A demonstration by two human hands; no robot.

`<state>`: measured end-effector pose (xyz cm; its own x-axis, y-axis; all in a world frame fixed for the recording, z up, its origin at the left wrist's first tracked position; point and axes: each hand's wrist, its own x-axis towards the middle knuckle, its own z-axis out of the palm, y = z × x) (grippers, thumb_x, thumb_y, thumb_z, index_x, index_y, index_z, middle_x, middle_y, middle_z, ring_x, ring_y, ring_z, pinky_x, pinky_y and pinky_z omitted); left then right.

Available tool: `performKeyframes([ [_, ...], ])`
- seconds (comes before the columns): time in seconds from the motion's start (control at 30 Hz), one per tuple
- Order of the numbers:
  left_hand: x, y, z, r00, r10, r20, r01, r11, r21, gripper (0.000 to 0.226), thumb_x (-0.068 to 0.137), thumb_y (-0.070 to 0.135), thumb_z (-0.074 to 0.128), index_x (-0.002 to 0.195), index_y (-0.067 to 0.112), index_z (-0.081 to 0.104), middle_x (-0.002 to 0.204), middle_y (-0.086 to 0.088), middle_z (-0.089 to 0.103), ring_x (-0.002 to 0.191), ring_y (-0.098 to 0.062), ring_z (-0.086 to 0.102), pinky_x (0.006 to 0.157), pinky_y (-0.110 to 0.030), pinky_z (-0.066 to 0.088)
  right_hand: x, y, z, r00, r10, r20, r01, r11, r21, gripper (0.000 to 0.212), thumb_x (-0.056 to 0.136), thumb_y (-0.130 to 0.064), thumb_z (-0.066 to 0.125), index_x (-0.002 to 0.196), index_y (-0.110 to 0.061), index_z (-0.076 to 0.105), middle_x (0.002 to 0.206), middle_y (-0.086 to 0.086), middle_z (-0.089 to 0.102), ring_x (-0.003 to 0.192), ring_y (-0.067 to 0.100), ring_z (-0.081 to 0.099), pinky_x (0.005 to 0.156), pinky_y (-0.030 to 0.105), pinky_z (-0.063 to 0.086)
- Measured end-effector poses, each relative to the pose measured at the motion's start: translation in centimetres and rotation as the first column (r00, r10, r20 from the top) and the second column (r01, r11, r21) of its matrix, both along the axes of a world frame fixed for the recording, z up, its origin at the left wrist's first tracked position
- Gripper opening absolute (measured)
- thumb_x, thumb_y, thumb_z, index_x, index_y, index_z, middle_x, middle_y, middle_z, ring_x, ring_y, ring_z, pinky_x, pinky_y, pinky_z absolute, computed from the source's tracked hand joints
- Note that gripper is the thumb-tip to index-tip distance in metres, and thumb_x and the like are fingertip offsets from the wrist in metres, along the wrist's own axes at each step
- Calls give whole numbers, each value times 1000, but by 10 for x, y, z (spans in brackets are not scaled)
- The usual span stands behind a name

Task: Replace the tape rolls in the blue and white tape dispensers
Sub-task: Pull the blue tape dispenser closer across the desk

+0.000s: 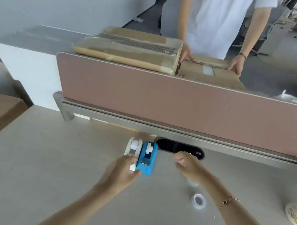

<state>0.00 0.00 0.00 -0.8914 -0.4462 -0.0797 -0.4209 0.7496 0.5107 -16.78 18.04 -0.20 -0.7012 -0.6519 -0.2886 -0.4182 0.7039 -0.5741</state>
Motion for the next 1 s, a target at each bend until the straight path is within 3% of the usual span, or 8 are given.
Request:
performKeyframes([
  [0.13,-20,14,-9,1000,1,29,5,979,-203,42,86,48,55,115,17,56,112,0,64,103,-22,61,74,-31,45,-8,-9,-17,997,40,-67,-37,999,36,31,96,-18,52,124,-6,55,129,11,58,119,23,55,97,29,40],
  [0.27,-32,22,-17,999,34,8,-32,969,-244,44,83,51,59,94,9,58,93,-7,66,89,-27,62,63,-29,35,-10,-24,-26,988,81,-129,-78,996,32,40,96,-23,51,133,-8,48,135,11,56,125,24,53,103,34,39],
  [0.43,-42,26,-27,999,51,1,-48,954,-296,39,84,47,59,84,7,60,83,-10,66,85,-29,64,63,-31,39,-10,-42,-33,969,157,-190,-146,987,72,61,93,-20,53,147,-19,25,147,8,44,131,25,48,107,44,41],
  [0.57,-51,25,-35,999,40,-6,-40,955,-294,28,84,37,59,74,13,47,63,0,44,74,-26,57,51,-28,34,-7,-52,-40,951,202,-233,-195,979,55,76,88,-14,57,149,-29,14,147,7,44,126,28,52,101,47,45],
  [0.73,-52,23,-38,998,14,-55,-27,968,-251,30,80,31,65,77,12,42,70,2,37,99,-20,49,51,-27,29,5,-55,-45,955,172,-240,-180,984,-9,73,85,-8,61,147,-23,25,143,7,48,132,24,46,105,34,39],
  [0.83,-43,23,-38,998,-8,-70,-7,977,-213,33,77,28,68,78,9,41,87,-1,38,89,-20,43,54,-27,33,11,-46,-42,950,156,-271,-164,987,-6,58,86,-7,59,139,-17,36,138,7,50,125,23,49,92,28,40],
  [1.0,-31,17,-33,999,-41,-26,40,997,-60,38,64,30,77,77,8,48,95,-3,40,80,-16,39,59,-29,40,34,-23,-40,938,118,-325,-109,993,48,52,85,-22,67,126,-6,40,116,10,58,99,28,56,74,34,47],
])
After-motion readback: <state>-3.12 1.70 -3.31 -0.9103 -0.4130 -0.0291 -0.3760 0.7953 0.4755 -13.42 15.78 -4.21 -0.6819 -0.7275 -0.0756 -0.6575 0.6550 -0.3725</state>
